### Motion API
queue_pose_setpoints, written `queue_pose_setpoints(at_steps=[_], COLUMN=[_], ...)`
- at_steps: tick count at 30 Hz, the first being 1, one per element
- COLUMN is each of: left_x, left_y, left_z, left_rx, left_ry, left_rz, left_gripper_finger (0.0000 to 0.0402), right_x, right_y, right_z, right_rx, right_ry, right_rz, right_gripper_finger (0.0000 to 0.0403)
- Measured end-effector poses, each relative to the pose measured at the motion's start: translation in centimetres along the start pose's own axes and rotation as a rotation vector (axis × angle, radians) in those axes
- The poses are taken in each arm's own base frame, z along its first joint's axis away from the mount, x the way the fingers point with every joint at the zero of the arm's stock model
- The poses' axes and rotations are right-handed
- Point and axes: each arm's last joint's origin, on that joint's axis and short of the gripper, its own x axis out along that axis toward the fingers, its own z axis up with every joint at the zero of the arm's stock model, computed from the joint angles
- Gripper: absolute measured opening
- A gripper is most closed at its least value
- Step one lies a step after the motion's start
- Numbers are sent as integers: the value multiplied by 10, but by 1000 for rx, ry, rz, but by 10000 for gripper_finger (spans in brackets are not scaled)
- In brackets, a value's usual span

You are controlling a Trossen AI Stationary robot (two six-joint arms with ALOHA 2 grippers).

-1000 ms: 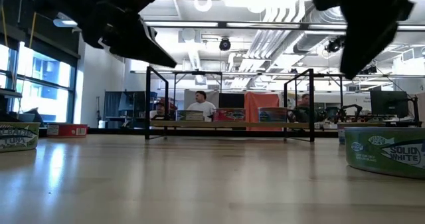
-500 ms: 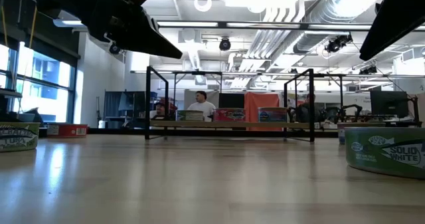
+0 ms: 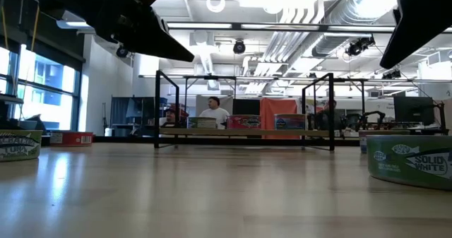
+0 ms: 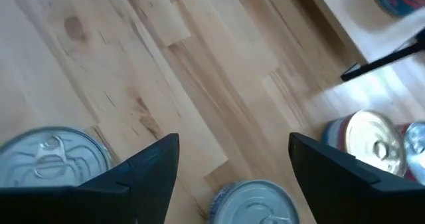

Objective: Stack canned seafood by type on shelf
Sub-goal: Put the blue-pink tuna can and align with the other blue tuna can on the shelf

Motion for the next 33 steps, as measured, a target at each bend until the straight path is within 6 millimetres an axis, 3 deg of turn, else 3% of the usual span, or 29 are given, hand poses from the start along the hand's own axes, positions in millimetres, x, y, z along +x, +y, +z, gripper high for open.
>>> queue_pose_setpoints(at_steps=[24, 28, 33], left_x=[0, 0, 0], left_y=[0, 0, 0], left_z=[-1, -1, -1], left_rx=[1, 2, 2], left_ry=[5, 6, 6], left_rz=[-1, -1, -1], left_gripper_finger=[19, 19, 19], right_x=[7, 3, -7], right_y=[4, 7, 4], right_z=[11, 0, -18], right_rx=[24, -49, -65], right_ry=[28, 243, 417], right_rz=[69, 168, 155], right_gripper_finger=[275, 275, 275])
